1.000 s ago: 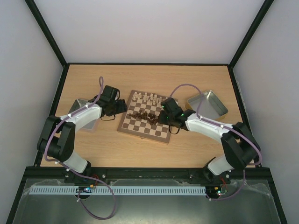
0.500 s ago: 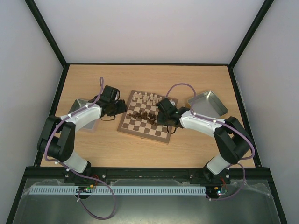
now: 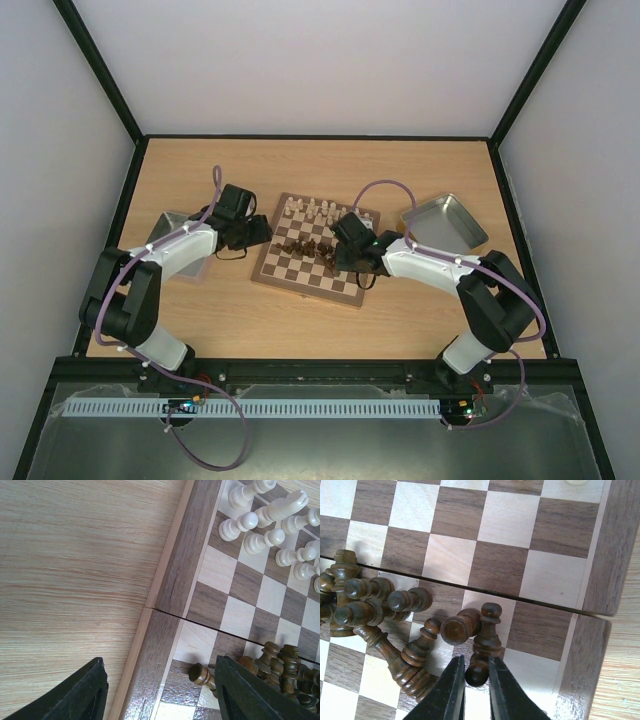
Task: Set up the chess pieces on the board
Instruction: Pick up the chess piece from the chessboard, then place the chess piece on the chessboard.
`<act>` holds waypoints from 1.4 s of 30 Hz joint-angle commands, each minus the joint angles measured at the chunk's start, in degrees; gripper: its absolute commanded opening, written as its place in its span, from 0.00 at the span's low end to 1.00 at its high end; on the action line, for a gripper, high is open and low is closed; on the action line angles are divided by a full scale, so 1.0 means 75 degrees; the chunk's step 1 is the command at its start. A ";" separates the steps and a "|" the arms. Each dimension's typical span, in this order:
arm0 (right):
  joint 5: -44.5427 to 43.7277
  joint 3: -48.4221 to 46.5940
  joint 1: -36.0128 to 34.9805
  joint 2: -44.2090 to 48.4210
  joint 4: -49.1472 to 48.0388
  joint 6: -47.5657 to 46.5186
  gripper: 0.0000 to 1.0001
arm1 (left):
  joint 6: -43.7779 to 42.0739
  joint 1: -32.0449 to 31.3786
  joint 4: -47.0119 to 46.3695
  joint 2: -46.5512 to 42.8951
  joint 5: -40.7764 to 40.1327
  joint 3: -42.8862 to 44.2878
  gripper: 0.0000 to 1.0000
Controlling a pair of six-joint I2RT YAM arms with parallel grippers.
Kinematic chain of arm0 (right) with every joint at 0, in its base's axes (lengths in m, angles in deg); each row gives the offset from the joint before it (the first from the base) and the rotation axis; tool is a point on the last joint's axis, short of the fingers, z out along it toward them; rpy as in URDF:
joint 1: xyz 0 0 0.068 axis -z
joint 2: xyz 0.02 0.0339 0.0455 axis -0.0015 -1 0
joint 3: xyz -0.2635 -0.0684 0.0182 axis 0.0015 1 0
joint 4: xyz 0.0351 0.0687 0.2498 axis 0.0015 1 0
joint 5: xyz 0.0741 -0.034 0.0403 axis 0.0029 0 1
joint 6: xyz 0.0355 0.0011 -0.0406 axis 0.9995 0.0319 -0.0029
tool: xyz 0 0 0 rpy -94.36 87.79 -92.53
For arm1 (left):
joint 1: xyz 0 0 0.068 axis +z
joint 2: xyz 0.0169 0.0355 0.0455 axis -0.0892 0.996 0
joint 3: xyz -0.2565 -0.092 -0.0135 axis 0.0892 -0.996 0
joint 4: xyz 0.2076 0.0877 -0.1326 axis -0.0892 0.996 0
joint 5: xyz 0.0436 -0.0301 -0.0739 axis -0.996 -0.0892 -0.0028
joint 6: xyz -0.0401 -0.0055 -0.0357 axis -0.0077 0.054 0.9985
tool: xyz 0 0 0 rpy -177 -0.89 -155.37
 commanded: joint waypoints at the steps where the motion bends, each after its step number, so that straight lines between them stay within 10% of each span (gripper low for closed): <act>1: -0.0385 -0.0115 -0.0067 -0.0083 0.0253 0.0068 0.10 | -0.0044 0.0007 0.0011 -0.0193 -0.0020 -0.0067 0.61; 27: -0.0409 -0.1076 -0.0712 0.0278 0.0660 0.0082 0.02 | 0.0322 0.0030 0.0467 -0.1549 -0.1134 -0.0118 0.63; 42: -0.0023 -0.3523 -0.1841 -0.2216 0.0190 -0.0358 0.02 | 0.0846 0.0346 0.0546 -0.3836 -0.2933 -0.0642 0.67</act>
